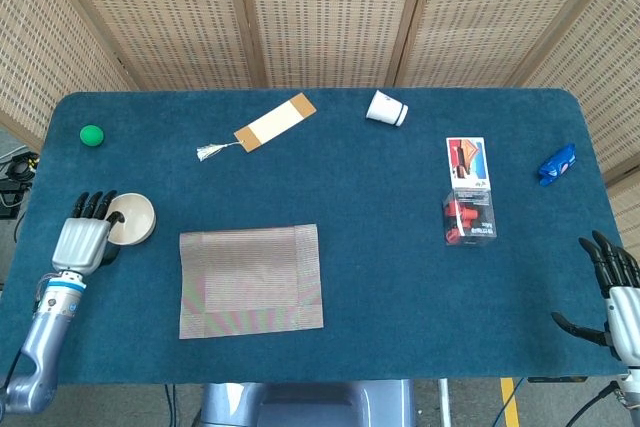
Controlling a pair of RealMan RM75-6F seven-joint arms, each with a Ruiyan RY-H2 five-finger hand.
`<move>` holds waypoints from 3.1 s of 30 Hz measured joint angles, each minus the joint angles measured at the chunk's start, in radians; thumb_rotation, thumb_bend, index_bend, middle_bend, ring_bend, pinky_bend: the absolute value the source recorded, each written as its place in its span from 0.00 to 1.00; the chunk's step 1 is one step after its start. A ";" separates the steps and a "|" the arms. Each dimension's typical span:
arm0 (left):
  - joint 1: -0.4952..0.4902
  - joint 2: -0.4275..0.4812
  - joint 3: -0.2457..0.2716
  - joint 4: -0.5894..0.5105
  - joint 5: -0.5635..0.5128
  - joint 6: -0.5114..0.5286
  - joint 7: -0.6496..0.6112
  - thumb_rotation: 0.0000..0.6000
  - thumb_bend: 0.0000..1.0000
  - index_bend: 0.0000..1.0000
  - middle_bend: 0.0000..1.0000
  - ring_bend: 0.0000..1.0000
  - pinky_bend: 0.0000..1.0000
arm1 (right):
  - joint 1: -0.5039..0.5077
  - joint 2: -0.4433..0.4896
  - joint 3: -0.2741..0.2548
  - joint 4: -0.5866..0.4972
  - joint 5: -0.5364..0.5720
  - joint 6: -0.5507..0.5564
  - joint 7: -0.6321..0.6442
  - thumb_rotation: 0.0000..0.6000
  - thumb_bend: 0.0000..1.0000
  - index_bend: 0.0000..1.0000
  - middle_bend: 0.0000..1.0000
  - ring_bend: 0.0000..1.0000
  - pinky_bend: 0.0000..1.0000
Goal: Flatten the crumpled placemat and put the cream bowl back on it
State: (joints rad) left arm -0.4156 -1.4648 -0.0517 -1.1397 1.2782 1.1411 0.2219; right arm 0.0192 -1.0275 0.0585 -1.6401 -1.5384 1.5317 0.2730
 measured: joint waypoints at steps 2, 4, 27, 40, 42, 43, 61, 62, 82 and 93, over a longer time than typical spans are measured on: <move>0.009 0.012 0.008 -0.014 0.016 0.014 -0.012 1.00 0.34 0.28 0.00 0.00 0.00 | -0.002 0.001 -0.003 -0.004 -0.007 0.006 -0.004 1.00 0.06 0.02 0.00 0.00 0.00; 0.018 0.027 0.014 -0.031 0.033 0.033 -0.026 1.00 0.32 0.27 0.00 0.00 0.00 | -0.004 0.002 -0.005 -0.008 -0.014 0.012 -0.007 1.00 0.06 0.02 0.00 0.00 0.00; 0.139 0.093 0.183 -0.345 0.471 0.333 -0.002 1.00 0.17 0.32 0.00 0.00 0.00 | -0.003 0.011 -0.018 -0.020 -0.015 -0.004 0.014 1.00 0.06 0.04 0.00 0.00 0.00; 0.192 0.009 0.235 -0.256 0.491 0.293 0.046 1.00 0.17 0.37 0.00 0.00 0.00 | 0.000 0.021 -0.017 -0.026 0.007 -0.022 0.027 1.00 0.06 0.04 0.00 0.00 0.00; 0.197 0.000 0.231 -0.230 0.488 0.293 0.056 1.00 0.17 0.40 0.00 0.00 0.00 | 0.000 0.021 -0.016 -0.030 0.012 -0.025 0.024 1.00 0.06 0.04 0.00 0.00 0.00; 0.200 -0.006 0.228 -0.214 0.486 0.293 0.061 1.00 0.18 0.41 0.00 0.00 0.00 | 0.000 0.022 -0.016 -0.031 0.013 -0.026 0.024 1.00 0.06 0.04 0.00 0.00 0.00; 0.218 -0.107 0.226 -0.070 0.457 0.232 0.016 1.00 0.20 0.45 0.00 0.00 0.00 | 0.000 0.025 -0.014 -0.040 0.025 -0.035 0.021 1.00 0.06 0.04 0.00 0.00 0.00; 0.218 -0.111 0.226 -0.068 0.459 0.232 0.016 1.00 0.22 0.45 0.00 0.00 0.00 | 0.000 0.025 -0.014 -0.040 0.026 -0.036 0.021 1.00 0.06 0.04 0.00 0.00 0.00; 0.211 -0.160 0.225 -0.091 0.475 0.209 0.047 1.00 0.36 0.45 0.00 0.00 0.00 | -0.001 0.033 -0.016 -0.044 0.022 -0.038 0.039 1.00 0.06 0.05 0.00 0.00 0.00; 0.211 -0.174 0.221 -0.095 0.466 0.197 0.053 1.00 0.43 0.49 0.00 0.00 0.00 | -0.002 0.034 -0.018 -0.046 0.019 -0.038 0.037 1.00 0.06 0.05 0.00 0.00 0.00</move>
State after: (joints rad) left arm -0.2051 -1.6389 0.1689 -1.2344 1.7445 1.3378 0.2753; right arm 0.0176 -0.9938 0.0406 -1.6858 -1.5190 1.4941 0.3099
